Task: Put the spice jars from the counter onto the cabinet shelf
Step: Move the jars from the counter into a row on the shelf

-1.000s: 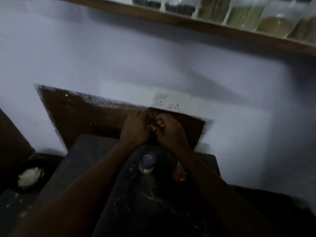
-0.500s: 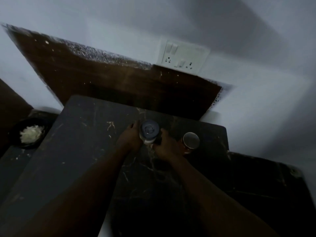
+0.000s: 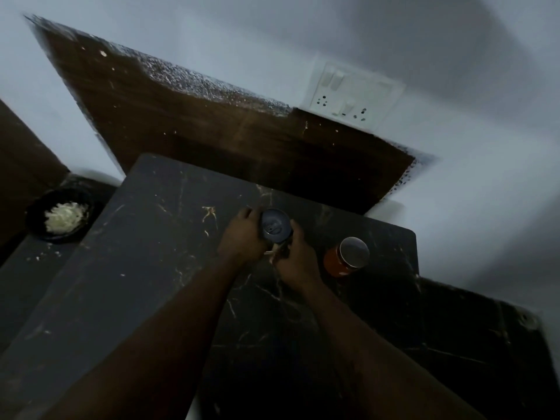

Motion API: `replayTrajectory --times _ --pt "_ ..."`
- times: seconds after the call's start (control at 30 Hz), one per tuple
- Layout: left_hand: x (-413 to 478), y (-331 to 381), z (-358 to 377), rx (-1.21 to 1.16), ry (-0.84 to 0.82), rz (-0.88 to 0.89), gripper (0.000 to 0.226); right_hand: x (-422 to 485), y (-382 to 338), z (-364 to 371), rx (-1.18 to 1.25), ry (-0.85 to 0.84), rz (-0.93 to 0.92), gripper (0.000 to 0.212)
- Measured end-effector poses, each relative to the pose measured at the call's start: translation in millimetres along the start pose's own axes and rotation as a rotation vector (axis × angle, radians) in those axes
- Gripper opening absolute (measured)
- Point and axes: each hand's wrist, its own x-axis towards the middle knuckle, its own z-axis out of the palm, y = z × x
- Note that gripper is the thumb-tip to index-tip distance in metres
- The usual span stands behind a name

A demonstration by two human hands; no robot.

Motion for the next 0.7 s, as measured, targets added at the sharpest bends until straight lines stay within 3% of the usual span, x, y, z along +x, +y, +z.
replayTrajectory --times 0.27,0.53,0.7 --pt "-28.7 34.0 -81.3 -0.249 0.394 0.025 0.076 -30.9 -84.1 -16.9 0.117 0.214 -0.264 0.109" --pt "-71.6 85.0 -199.0 -0.476 0.725 0.262 0.076 -72.3 -198.6 -54.1 0.301 0.504 -0.543 0.071" --pt "-94.4 123.3 -285.5 -0.558 0.858 0.490 0.063 -99.4 -280.1 -103.9 0.435 0.516 -0.772 0.076"
